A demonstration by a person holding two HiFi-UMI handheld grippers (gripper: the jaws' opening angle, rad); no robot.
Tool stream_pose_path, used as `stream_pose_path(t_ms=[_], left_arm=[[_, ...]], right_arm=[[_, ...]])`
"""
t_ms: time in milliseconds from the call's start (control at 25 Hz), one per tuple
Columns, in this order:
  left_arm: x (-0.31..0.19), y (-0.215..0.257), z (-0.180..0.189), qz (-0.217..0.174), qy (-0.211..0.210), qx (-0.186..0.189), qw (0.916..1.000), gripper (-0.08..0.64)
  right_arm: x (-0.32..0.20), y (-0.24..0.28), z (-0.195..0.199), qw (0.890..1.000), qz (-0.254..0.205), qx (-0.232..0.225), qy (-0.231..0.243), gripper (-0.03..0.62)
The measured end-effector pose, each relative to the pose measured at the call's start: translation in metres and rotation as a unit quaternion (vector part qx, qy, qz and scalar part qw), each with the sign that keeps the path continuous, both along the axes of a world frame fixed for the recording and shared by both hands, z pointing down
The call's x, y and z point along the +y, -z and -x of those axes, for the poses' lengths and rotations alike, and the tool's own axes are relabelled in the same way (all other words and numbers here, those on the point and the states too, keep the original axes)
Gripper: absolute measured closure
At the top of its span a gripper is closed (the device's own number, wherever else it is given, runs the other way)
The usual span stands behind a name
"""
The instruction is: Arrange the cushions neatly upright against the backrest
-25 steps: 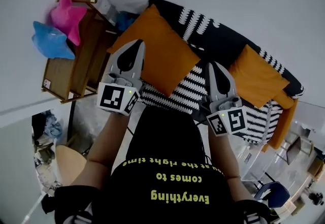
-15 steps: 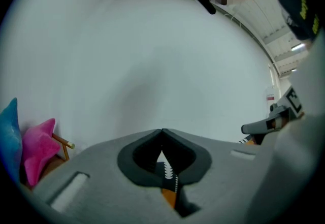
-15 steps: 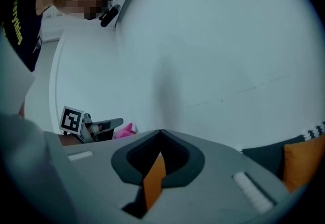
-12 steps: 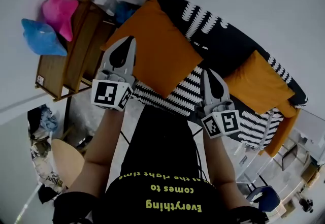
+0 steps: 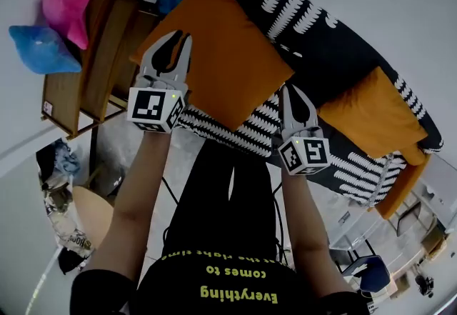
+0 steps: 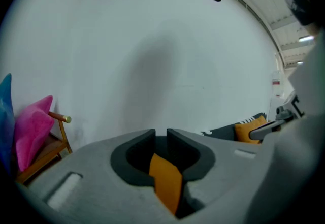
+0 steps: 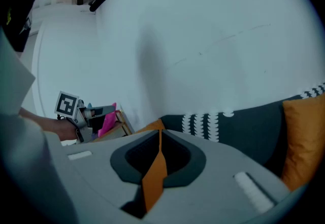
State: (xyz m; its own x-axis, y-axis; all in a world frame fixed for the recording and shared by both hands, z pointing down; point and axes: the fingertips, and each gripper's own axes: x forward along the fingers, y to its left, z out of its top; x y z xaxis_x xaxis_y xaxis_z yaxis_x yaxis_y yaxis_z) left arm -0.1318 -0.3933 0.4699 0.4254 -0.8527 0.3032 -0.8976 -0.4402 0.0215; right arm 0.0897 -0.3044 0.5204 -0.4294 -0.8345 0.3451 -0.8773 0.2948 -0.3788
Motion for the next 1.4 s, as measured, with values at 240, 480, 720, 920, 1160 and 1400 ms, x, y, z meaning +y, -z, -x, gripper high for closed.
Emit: stream_pose_path(t_ms=[240, 480, 720, 920, 1160, 1400], left_arm=[[-0.026, -0.078, 0.004, 0.059, -0.019, -0.047, 0.9969, 0.423], [-0.049, -0.147, 0.034, 0.130, 0.010, -0.098, 0.9866, 0.284], [-0.058, -0.204, 0.039, 0.192, -0.027, -0.173, 0.9656, 0.061], [-0.059, -0.217, 0.044, 0.200, -0.024, -0.197, 0.9596, 0.061], [-0.058, -0.221, 0.047, 0.183, -0.020, -0.214, 0.9594, 0.089], [-0.051, -0.219, 0.046, 0.174, -0.021, -0.225, 0.9584, 0.181]], right_arm=[[0.001, -0.106, -0.005, 0.997, 0.076, 0.032, 0.000, 0.469], [-0.002, -0.198, -0.017, 0.985, 0.166, 0.024, -0.040, 0.366], [0.019, -0.272, 0.004, 0.973, 0.230, -0.022, -0.014, 0.234], [0.038, -0.300, 0.010, 0.965, 0.261, 0.022, -0.005, 0.216], [0.034, -0.319, 0.019, 0.957, 0.287, 0.030, 0.017, 0.224], [0.036, -0.320, 0.021, 0.951, 0.309, 0.023, 0.020, 0.330]])
